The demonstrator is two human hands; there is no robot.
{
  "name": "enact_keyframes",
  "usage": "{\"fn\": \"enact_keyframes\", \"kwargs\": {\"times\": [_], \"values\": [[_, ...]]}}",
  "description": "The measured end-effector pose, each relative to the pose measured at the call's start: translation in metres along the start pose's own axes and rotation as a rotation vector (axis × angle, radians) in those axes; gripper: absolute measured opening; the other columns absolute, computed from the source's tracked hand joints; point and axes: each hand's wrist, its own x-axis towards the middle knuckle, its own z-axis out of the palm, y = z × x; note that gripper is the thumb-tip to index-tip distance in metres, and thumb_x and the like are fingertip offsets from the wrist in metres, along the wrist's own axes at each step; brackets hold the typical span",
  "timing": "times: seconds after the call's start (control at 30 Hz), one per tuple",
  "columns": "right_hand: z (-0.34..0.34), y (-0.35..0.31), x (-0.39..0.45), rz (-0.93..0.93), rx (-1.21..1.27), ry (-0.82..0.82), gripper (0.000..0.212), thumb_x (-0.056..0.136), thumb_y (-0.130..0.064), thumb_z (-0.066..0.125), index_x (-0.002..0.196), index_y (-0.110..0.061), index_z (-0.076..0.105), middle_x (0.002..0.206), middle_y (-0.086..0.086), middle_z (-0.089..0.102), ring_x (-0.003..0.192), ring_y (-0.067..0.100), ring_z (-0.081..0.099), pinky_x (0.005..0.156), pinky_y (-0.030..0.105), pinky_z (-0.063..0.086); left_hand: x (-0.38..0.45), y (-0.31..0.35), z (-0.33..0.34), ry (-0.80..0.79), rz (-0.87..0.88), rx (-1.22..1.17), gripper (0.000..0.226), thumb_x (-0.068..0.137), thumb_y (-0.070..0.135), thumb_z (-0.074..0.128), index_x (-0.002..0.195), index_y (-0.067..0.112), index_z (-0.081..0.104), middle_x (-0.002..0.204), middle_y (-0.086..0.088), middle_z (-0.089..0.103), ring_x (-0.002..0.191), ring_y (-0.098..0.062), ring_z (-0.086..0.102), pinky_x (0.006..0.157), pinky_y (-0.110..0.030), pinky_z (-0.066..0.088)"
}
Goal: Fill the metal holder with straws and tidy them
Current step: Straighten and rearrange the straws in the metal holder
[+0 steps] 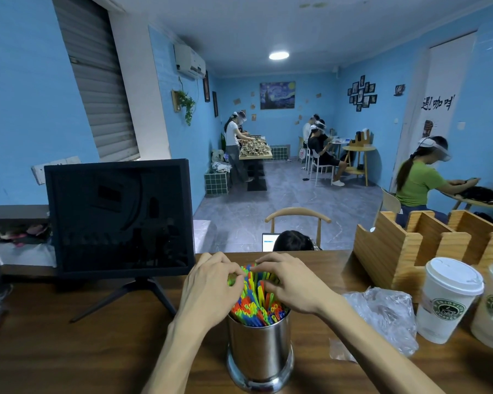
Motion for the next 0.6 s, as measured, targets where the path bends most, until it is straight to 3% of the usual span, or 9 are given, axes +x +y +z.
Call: {"fn": "enact_keyframes", "kwargs": {"times": [0.27,0.47,0.6], "values": [[0.007,0.003,-0.002,0.028,0.056,0.006,0.040,0.101,-0.033,0.053,0.141,-0.033,0.057,0.147,-0.011,0.048,0.135,0.013,0.044,0.113,0.043,0.037,0.013,-0.008,-0.006,-0.111,0.007,-0.106,0.013,0.093,0.046,0.065,0.096,0.038,0.075,0.095,0.020,0.060,0.097,-0.005,0.050,0.079,-0.025,0.048],[0.011,0.003,-0.003,0.044,0.102,0.015,0.040,0.102,-0.036,0.052,0.142,-0.033,0.056,0.146,-0.013,0.047,0.134,0.010,0.045,0.111,0.042,0.041,0.020,-0.017,0.002,-0.270,-0.016,-0.240,0.011,0.094,0.045,0.065,0.098,0.037,0.071,0.099,0.017,0.062,0.101,-0.005,0.056,0.086,-0.033,0.055],[0.011,0.003,-0.004,0.049,0.123,0.025,0.039,0.102,-0.037,0.053,0.141,-0.033,0.058,0.145,-0.014,0.048,0.133,0.008,0.047,0.110,0.037,0.042,0.028,-0.024,-0.003,-0.426,0.015,-0.234,0.011,0.095,0.047,0.064,0.103,0.041,0.068,0.099,0.014,0.060,0.099,-0.006,0.056,0.085,-0.028,0.053]]}}
